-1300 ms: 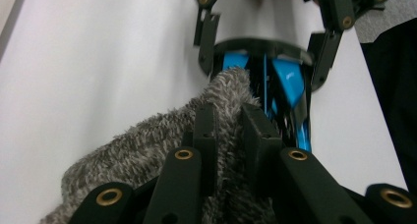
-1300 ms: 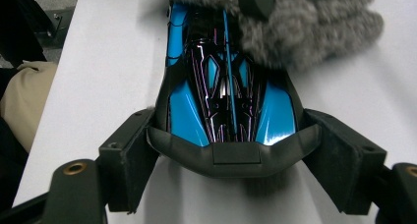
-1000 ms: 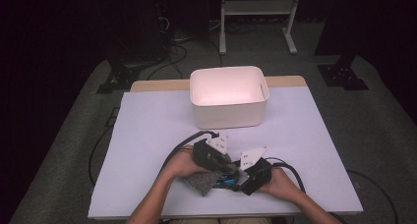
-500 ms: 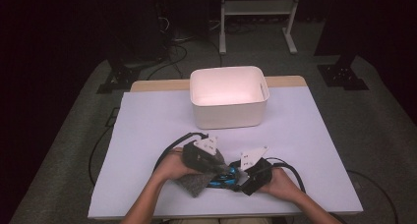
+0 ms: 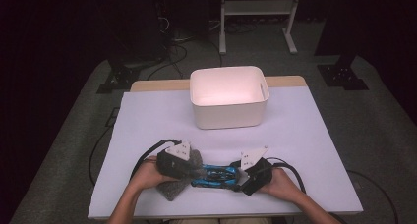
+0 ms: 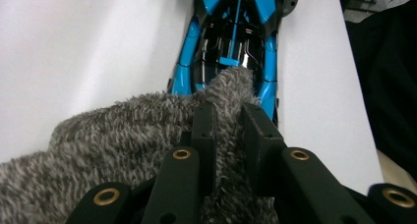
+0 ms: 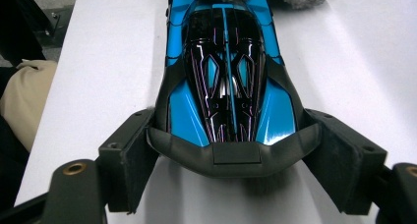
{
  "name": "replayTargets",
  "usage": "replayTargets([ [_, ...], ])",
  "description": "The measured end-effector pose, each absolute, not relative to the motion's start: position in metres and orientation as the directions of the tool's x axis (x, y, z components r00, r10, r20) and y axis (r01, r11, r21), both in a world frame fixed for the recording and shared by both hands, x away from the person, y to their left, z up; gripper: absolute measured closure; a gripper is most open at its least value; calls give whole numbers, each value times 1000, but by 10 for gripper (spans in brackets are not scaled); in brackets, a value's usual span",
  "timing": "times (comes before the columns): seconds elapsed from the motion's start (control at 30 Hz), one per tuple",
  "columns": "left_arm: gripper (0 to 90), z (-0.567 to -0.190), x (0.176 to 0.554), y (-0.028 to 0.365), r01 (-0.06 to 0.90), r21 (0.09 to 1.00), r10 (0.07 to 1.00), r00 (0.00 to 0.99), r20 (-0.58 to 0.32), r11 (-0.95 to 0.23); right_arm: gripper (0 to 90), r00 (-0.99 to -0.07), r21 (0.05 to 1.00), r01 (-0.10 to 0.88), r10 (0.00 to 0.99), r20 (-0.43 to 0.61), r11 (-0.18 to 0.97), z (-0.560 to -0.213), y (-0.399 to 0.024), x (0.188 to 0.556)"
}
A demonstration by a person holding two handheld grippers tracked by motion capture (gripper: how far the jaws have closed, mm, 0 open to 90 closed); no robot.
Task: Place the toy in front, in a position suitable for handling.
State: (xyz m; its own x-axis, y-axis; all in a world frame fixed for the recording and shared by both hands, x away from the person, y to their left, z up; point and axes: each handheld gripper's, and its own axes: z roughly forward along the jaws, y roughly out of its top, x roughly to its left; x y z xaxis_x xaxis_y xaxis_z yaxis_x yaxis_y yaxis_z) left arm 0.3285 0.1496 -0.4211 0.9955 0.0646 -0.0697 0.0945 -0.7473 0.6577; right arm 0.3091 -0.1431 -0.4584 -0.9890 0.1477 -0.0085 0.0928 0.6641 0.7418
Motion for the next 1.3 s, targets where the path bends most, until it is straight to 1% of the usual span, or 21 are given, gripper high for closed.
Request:
replayTargets([
  [0.13,769,-422,329,149,95,660,62,995,-73,-746,223,-988,739,102,157,-6,666,-458,-142,309],
  [0.17,769,-423,328,148,97,662,61,995,-77,-743,219,-986,727,126,164,19,675,-459,-142,310],
  [0.2,769,-423,328,148,97,662,61,995,-77,-743,219,-986,727,126,164,19,675,-459,-142,310],
  [0.23,769,-423,328,146,96,665,59,995,-78,-741,205,-986,712,146,164,43,687,-460,-142,311],
  [0.33,769,-423,329,145,93,663,55,995,-77,-743,196,-985,709,150,166,47,689,-459,-143,311],
  [0.6,769,-423,328,145,90,660,54,996,-74,-746,188,-980,753,185,176,93,631,-446,-148,316],
  [0.7,769,-422,328,145,89,658,53,996,-74,-747,181,-980,748,191,168,107,636,-445,-145,320],
  [0.9,769,-422,328,143,87,655,51,996,-74,-751,197,-980,759,192,165,113,622,-443,-145,320],
  [1.1,770,-421,329,142,86,650,50,996,-74,-755,201,-977,761,202,186,108,617,-440,-145,325],
  [1.3,769,-419,331,142,85,650,51,996,-71,-755,214,-966,741,258,188,179,619,-446,-138,334],
])
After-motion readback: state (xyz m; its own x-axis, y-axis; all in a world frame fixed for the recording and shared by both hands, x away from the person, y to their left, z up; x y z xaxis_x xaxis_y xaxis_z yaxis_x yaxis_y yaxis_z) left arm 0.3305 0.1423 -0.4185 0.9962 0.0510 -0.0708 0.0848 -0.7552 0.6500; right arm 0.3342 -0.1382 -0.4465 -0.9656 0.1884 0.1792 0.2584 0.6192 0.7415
